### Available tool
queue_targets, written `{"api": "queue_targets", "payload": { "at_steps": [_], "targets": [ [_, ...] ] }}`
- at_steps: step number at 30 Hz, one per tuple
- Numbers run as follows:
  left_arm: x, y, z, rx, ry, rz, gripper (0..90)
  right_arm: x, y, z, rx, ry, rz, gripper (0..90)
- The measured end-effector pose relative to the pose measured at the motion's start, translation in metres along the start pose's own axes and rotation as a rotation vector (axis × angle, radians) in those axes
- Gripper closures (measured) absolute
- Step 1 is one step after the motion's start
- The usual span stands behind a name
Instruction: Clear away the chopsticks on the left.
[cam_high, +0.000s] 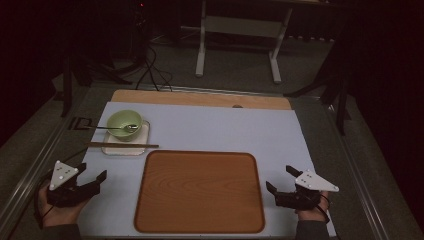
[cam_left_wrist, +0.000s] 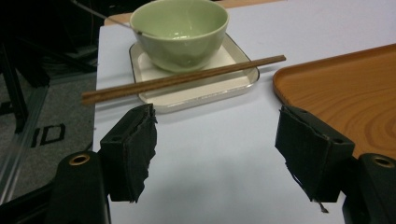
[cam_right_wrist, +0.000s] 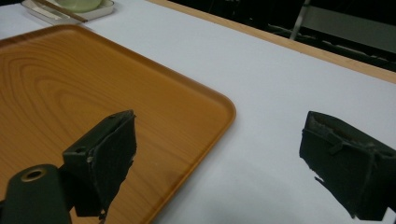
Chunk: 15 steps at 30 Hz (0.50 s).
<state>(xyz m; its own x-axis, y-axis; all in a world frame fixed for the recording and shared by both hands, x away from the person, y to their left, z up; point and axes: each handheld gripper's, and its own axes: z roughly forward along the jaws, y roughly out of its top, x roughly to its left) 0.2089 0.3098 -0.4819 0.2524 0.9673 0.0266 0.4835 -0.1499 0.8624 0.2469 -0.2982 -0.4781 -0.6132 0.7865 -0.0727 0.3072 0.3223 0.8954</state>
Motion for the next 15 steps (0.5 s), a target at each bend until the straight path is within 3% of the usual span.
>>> {"api": "queue_targets", "payload": {
  "at_steps": [6, 15],
  "targets": [
    [0.001, 0.006, 0.007, -0.012, -0.016, -0.002, 29.4, -0.001, -0.001, 0.000, 0.004, -0.001, 0.002, 10.6],
    [-0.001, 0.020, 0.024, -0.026, -0.019, 0.029, 29.0, -0.001, 0.000, -0.003, -0.009, -0.006, 0.003, 10.6]
  ]
}}
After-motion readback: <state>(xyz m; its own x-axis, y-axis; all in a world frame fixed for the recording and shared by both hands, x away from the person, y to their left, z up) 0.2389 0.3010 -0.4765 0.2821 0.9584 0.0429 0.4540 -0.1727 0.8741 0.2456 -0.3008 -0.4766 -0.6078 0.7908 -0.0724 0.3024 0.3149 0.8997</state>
